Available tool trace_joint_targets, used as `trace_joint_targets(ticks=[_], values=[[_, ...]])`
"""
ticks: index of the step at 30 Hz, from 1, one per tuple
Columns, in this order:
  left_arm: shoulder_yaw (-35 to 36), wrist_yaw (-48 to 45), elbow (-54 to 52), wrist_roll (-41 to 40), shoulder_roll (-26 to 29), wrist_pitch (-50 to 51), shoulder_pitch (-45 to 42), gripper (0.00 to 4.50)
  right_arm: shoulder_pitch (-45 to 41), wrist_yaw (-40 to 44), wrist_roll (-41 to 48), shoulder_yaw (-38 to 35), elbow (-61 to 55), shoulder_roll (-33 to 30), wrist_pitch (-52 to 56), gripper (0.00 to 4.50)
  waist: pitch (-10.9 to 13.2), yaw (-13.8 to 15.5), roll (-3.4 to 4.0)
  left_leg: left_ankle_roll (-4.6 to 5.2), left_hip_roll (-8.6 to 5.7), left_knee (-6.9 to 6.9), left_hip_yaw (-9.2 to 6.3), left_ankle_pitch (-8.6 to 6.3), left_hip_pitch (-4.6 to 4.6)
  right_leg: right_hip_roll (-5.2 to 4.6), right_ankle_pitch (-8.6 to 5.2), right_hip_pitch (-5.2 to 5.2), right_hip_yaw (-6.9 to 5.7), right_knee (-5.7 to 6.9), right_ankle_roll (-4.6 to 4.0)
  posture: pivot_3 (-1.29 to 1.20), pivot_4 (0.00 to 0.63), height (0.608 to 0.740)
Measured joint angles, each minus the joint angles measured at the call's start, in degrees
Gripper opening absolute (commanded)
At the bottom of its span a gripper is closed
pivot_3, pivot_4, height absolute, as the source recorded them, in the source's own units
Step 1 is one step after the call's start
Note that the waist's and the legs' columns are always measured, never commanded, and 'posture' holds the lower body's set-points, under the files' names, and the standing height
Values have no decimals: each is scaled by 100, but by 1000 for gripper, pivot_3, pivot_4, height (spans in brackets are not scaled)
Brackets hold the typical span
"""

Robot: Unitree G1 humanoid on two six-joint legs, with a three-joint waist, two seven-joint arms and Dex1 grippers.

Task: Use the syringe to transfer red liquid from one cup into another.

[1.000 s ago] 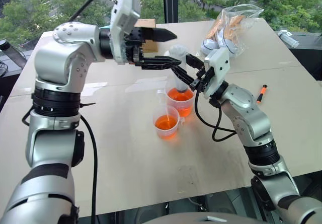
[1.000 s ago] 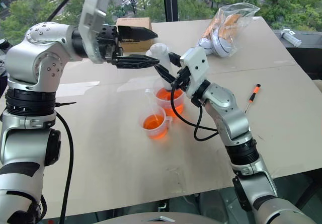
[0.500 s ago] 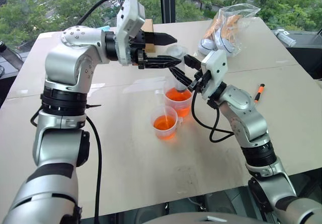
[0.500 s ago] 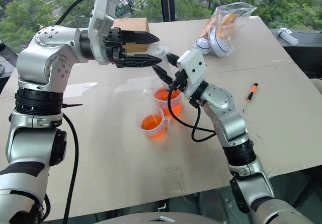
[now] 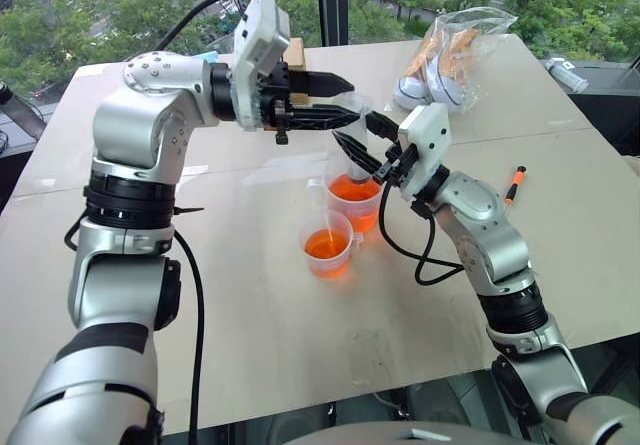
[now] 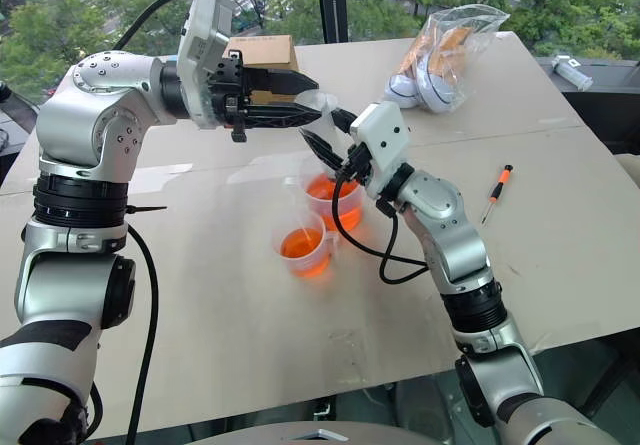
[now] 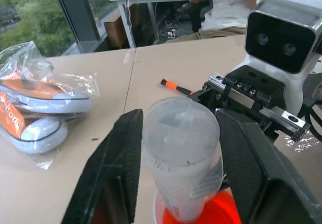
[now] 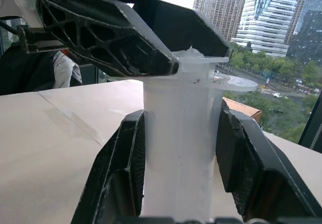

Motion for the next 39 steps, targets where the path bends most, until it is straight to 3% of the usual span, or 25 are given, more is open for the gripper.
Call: trace_joint_targets(ticks=[24,25,26,39], values=[[37,68,-2,-7,-11,248,150,2265,43,38,-46,26,47,2,30,1575,0,-2,0,-1,0,1,0,0,0,0,0,0,0,1,0,0,150,740],[39,71,-2,-9,-18,259,150,1699,43,36,-46,25,48,2,30,1575,0,-1,0,-1,0,1,0,0,0,0,0,0,0,1,0,0,150,740],[46,82,-1,-6,-18,276,150,1436,43,35,-46,25,49,2,30,1575,0,-2,0,-1,0,1,0,0,0,0,0,0,1,1,0,0,150,740],[-5,21,111,95,-6,288,76,1396,45,20,39,-17,34,16,265,1575,0,2,0,-1,0,2,0,0,0,0,0,0,0,1,0,0,150,740]])
